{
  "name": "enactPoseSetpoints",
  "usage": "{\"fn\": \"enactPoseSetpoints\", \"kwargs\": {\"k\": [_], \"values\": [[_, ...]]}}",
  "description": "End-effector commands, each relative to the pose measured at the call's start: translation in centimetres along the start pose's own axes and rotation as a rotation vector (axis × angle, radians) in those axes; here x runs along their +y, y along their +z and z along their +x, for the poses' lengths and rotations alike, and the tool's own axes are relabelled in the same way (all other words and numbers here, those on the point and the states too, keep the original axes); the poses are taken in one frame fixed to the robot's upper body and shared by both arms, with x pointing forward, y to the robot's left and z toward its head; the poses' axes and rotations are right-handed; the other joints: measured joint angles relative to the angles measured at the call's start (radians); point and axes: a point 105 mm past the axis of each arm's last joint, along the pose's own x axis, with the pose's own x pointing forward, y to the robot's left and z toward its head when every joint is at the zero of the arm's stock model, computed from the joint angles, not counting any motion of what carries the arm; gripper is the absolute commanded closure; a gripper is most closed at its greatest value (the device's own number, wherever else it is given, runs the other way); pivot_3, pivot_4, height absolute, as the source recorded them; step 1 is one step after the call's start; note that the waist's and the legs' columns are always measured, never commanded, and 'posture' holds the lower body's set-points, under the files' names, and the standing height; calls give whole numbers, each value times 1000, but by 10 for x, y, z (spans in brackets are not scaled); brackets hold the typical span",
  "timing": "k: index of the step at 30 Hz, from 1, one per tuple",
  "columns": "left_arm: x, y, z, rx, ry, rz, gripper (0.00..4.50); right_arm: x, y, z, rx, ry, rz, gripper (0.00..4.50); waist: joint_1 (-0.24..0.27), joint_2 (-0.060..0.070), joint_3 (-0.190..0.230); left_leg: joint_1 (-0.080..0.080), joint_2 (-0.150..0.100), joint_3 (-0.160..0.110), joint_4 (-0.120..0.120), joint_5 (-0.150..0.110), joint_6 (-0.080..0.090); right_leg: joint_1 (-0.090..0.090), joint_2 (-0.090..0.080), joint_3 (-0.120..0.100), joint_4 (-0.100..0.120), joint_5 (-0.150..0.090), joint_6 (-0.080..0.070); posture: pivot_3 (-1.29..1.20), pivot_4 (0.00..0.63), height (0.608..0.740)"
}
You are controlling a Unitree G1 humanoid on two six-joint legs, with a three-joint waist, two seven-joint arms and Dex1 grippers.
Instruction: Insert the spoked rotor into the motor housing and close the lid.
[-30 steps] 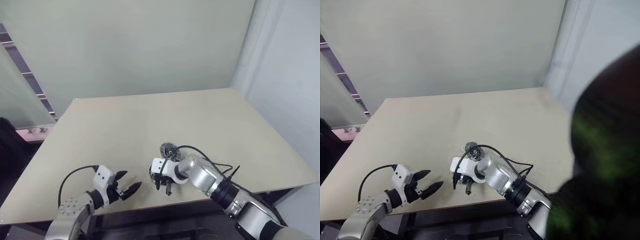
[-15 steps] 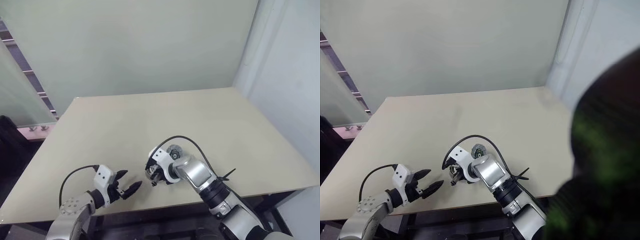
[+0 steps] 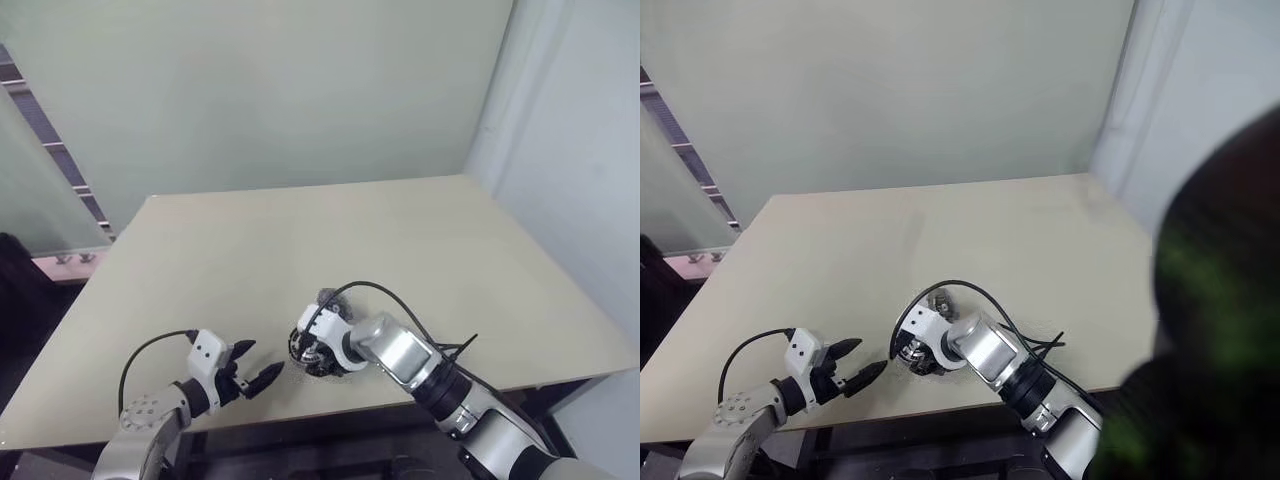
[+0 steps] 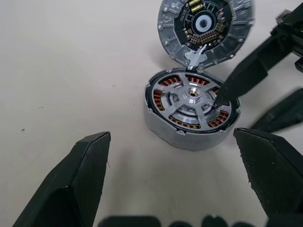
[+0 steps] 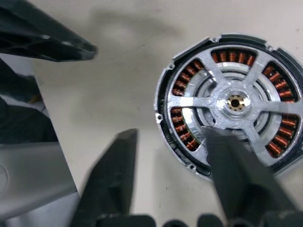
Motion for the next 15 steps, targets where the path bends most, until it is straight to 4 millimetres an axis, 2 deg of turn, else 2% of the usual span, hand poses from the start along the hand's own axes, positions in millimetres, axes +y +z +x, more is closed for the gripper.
{"fn": "enactPoseSetpoints", "kwargs": {"k": [1, 3, 4, 10, 15], "values": [[4, 14, -2, -46, 9, 42, 0, 2, 18, -7, -52, 3, -71, 947, 0, 0, 0, 0, 0, 0, 0, 0, 0, 0, 0, 0, 0, 0, 0, 0, 0, 740], [4, 15, -3, -47, 11, 43, 0, 0, 23, -11, -74, -4, -81, 240, 0, 0, 0, 0, 0, 0, 0, 0, 0, 0, 0, 0, 0, 0, 0, 0, 0, 740], [5, 15, -4, -47, 13, 43, 0, -1, 25, -13, -84, -6, -79, 28, 0, 0, 0, 0, 0, 0, 0, 0, 0, 0, 0, 0, 0, 0, 0, 0, 0, 740], [14, 17, -9, -68, 54, 8, 0, -11, 34, -32, -116, -39, -80, 28, 0, 0, 0, 0, 0, 0, 0, 0, 0, 0, 0, 0, 0, 0, 0, 0, 0, 740], [25, 16, -18, -95, 112, -56, 0, -31, 68, -67, -356, -105, -12, 28, 0, 0, 0, 0, 0, 0, 0, 0, 0, 0, 0, 0, 0, 0, 0, 0, 0, 740]]}}
